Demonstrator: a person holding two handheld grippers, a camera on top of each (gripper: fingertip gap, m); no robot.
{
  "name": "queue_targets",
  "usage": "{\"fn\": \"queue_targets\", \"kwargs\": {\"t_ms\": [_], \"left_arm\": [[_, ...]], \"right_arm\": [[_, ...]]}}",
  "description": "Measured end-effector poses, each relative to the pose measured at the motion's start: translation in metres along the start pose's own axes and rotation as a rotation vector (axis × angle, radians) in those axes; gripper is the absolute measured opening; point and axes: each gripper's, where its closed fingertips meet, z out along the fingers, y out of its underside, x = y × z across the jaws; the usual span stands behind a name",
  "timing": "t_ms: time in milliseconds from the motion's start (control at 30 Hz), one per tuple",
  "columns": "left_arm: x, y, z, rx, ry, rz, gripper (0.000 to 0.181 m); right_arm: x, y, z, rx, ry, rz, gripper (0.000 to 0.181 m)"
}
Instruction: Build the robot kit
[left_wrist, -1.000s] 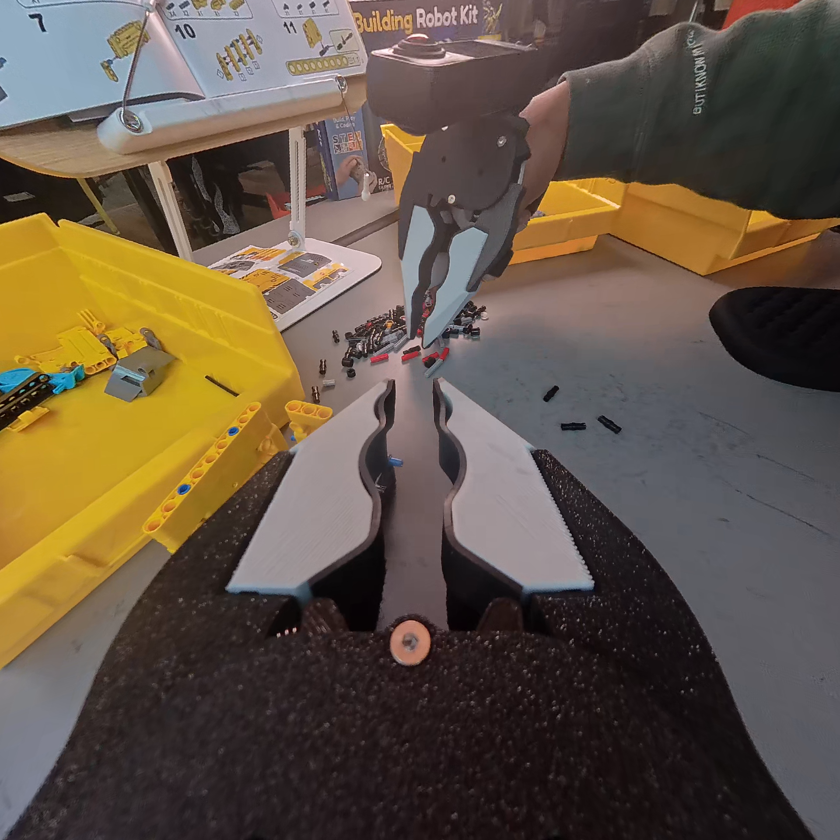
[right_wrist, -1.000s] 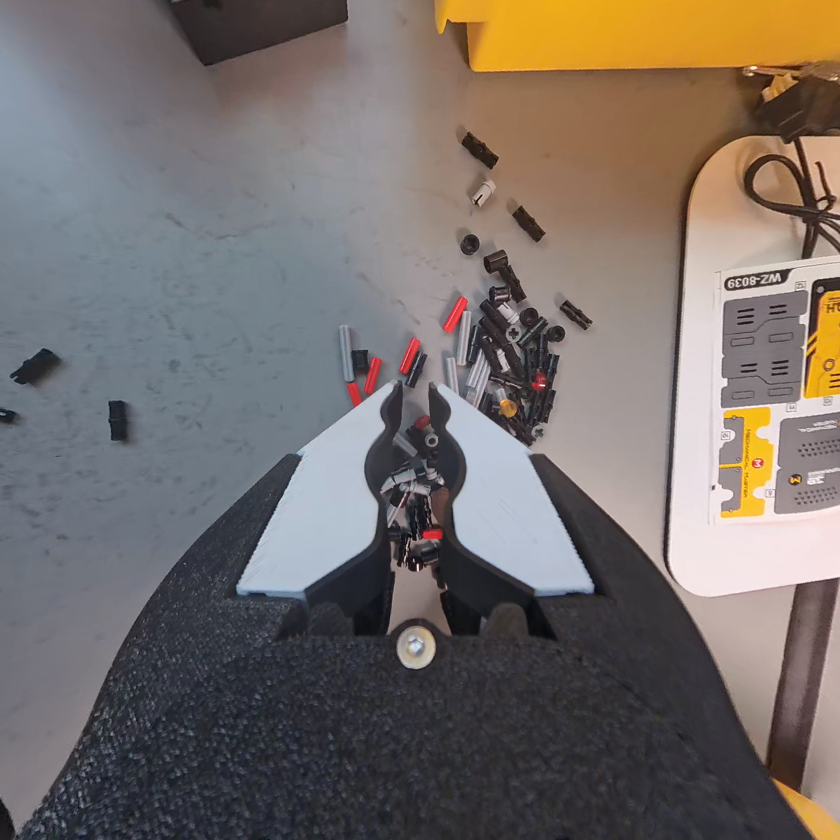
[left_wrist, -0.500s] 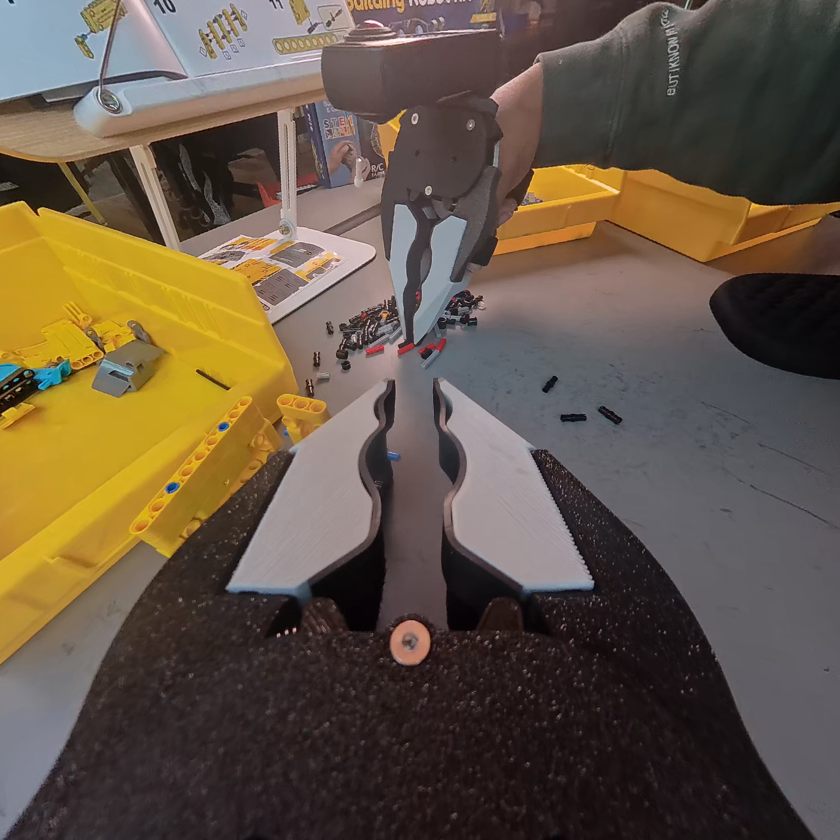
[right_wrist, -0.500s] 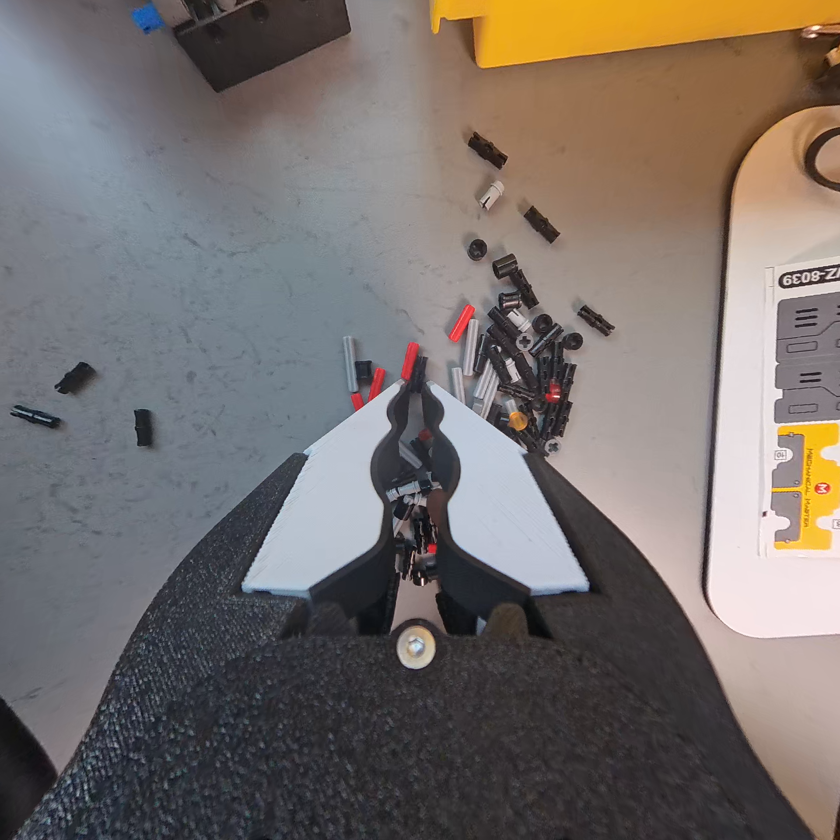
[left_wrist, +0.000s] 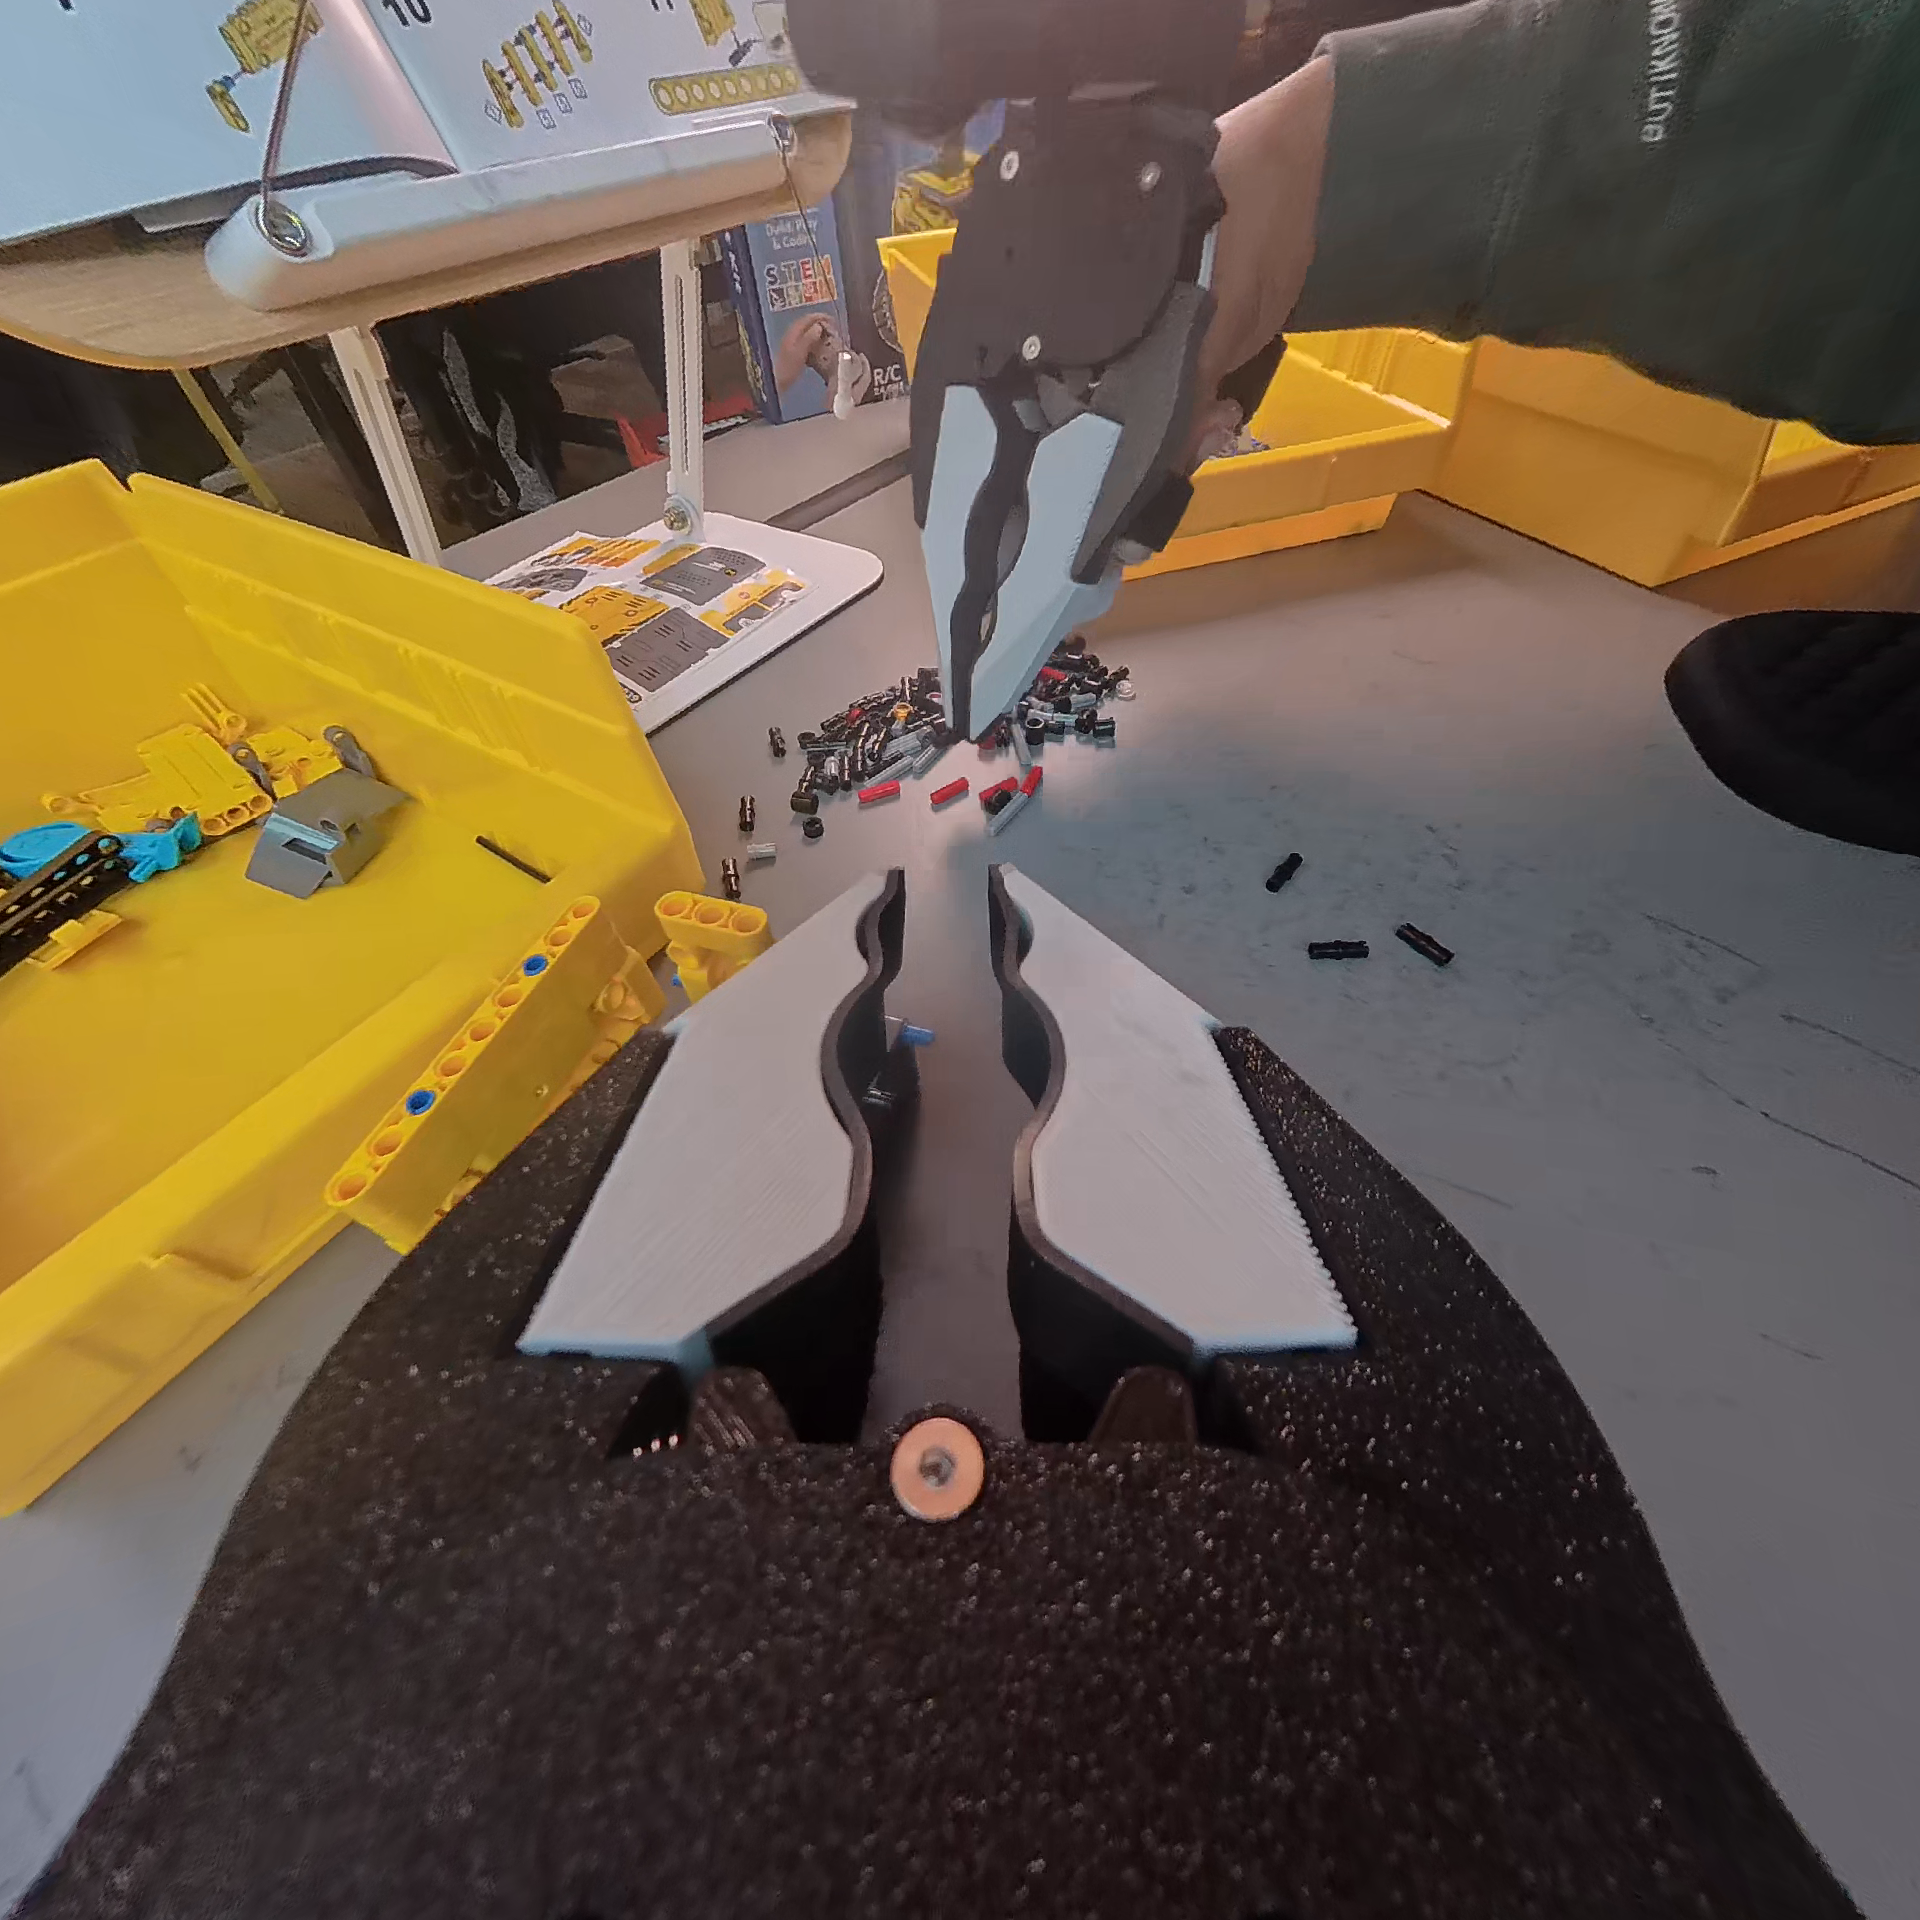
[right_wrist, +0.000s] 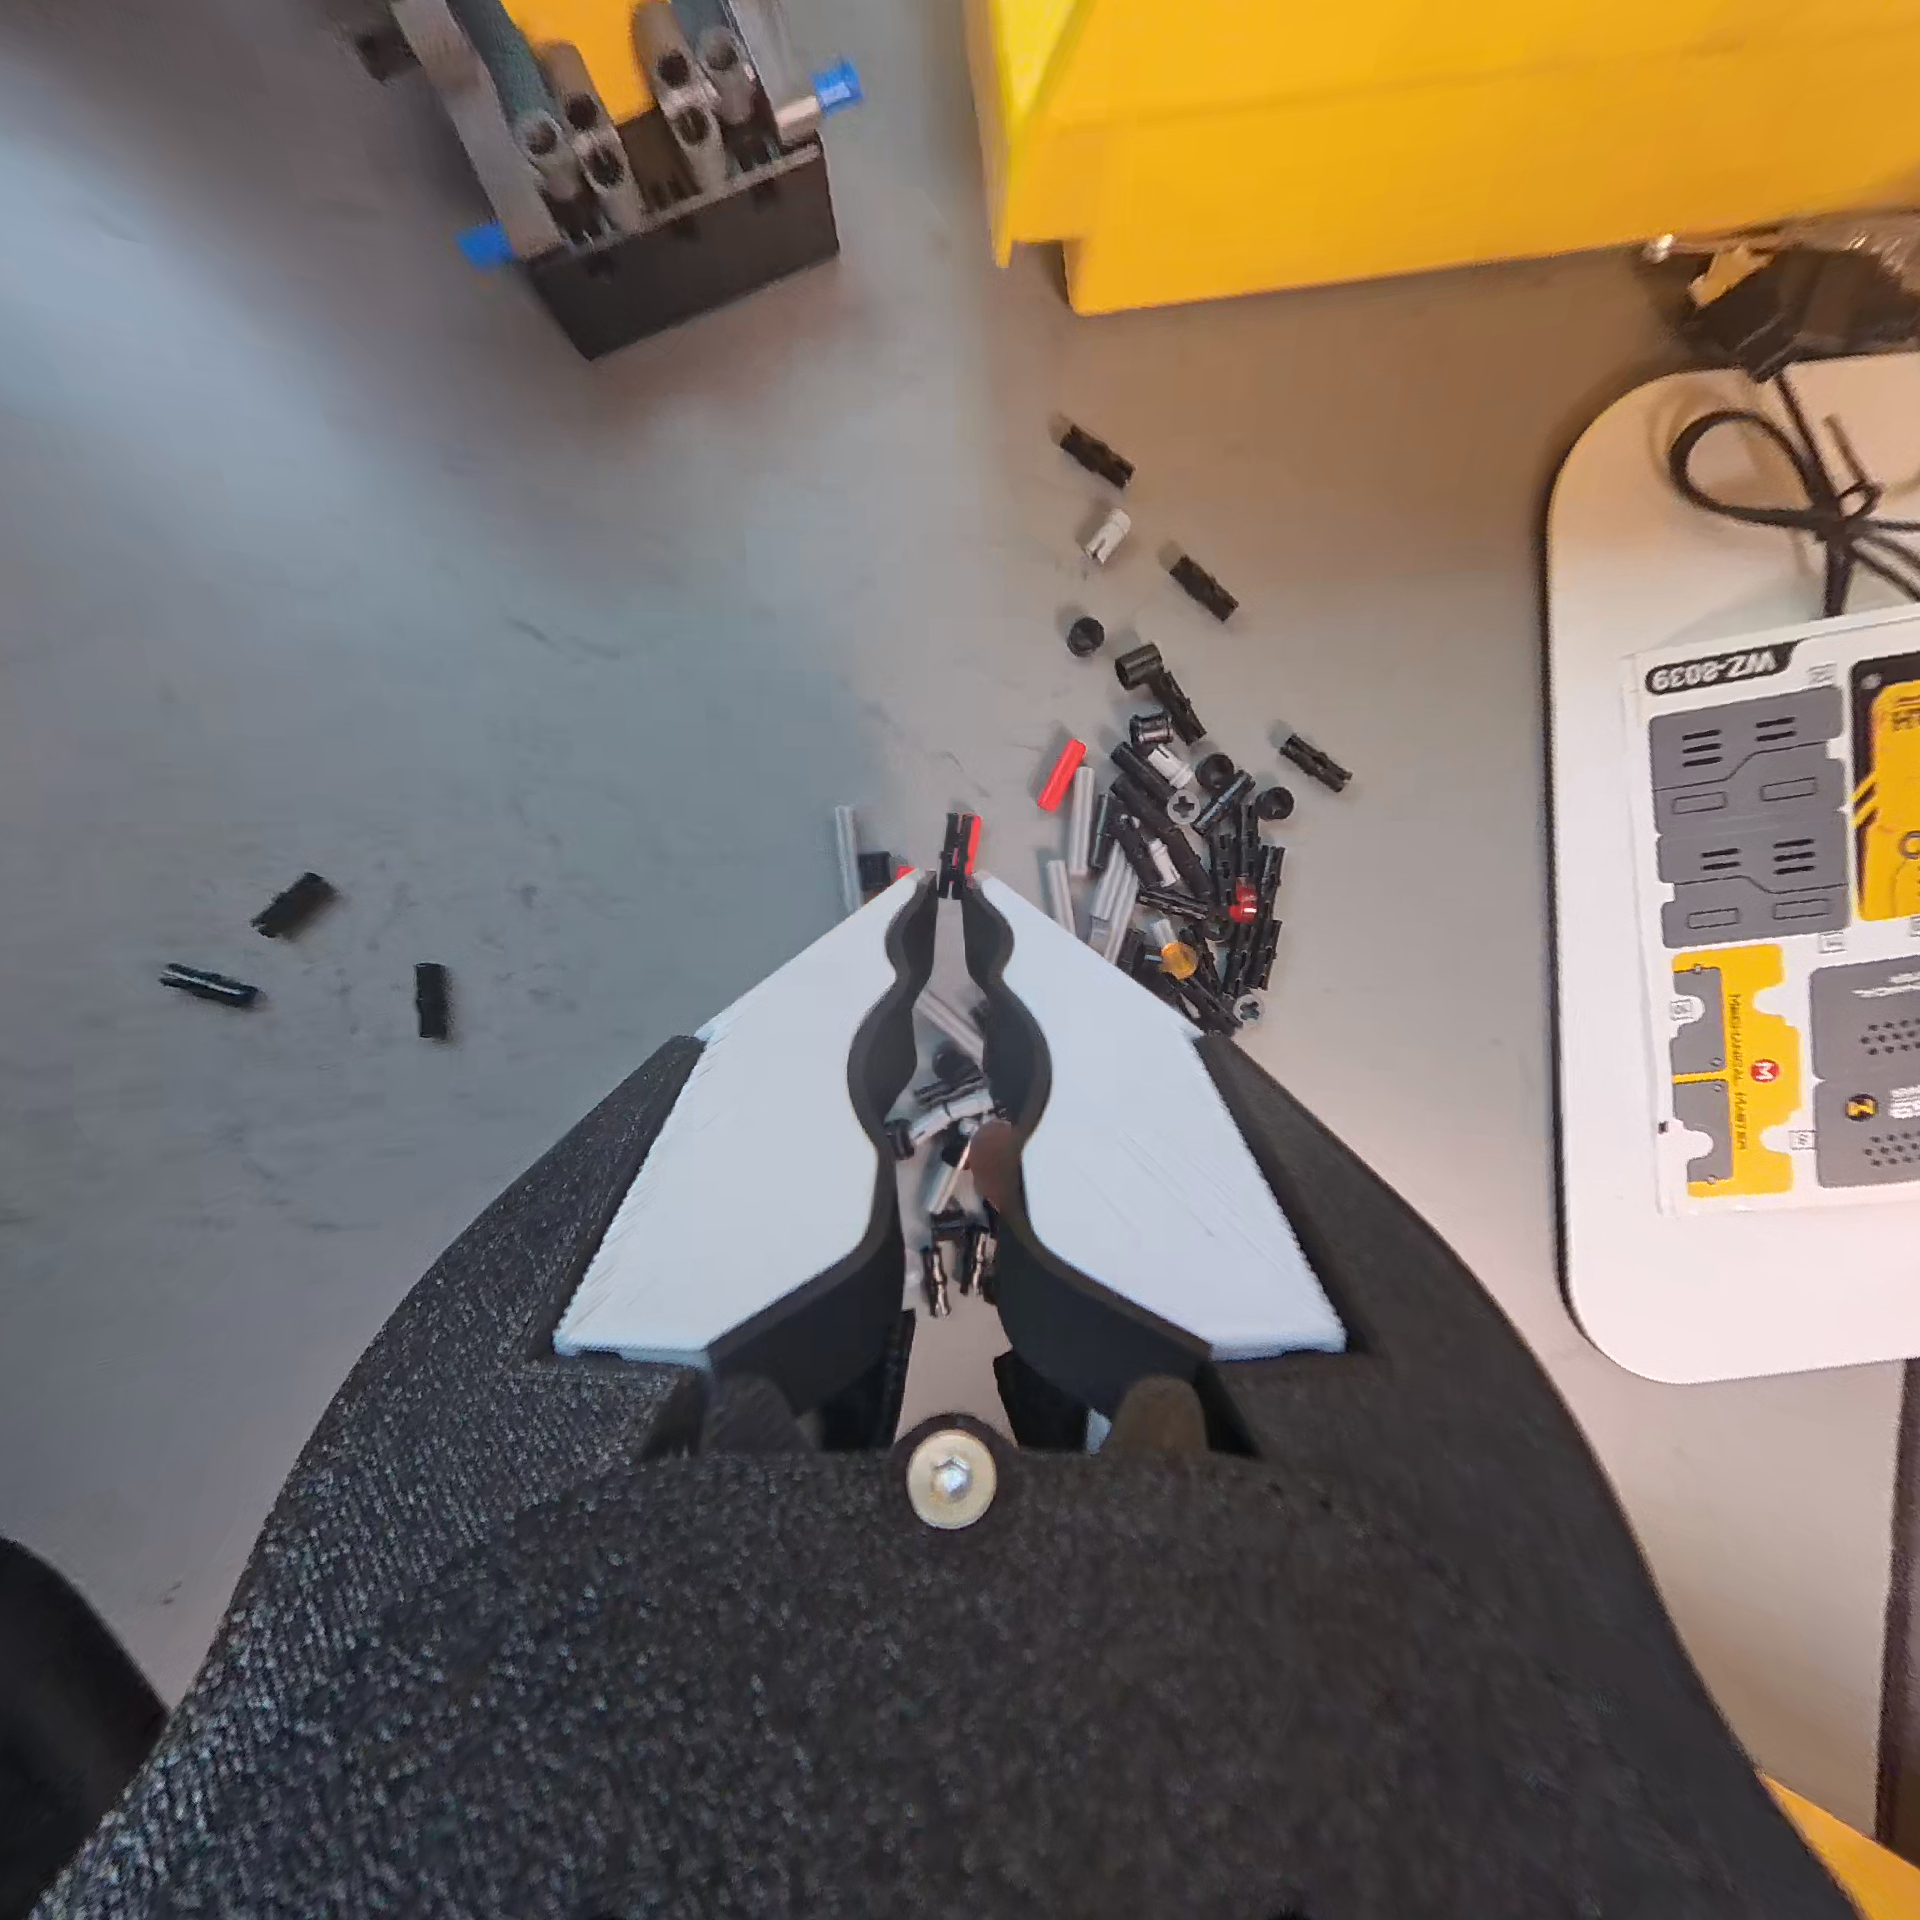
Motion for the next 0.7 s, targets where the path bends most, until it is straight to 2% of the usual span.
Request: {"fn": "queue_targets", "kwargs": {"t_ms": [167,267,433,567,633,700], "left_arm": [[0.001,-0.003,0.000,0.008,-0.005,0.003,0.015],[0.003,-0.007,-0.002,0.024,-0.009,0.006,0.014],[0.002,-0.010,-0.004,0.038,-0.017,-0.008,0.012],[-0.001,-0.014,-0.006,0.058,-0.026,-0.028,0.009],[-0.004,-0.019,-0.009,0.087,-0.037,-0.035,0.007],[-0.009,-0.032,-0.017,0.153,-0.045,-0.054,0.000]], "right_arm": [[-0.026,-0.014,-0.024,0.050,0.060,-0.026,0.004],[-0.046,-0.003,-0.018,0.028,0.069,-0.001,0.004],[-0.072,0.034,0.006,-0.045,0.041,0.085,0.005],[-0.076,0.036,0.006,0.009,0.054,0.132,0.005],[-0.077,0.035,0.005,0.028,0.077,0.132,0.017],[-0.077,0.028,0.001,0.087,0.089,0.148,0.020]]}}
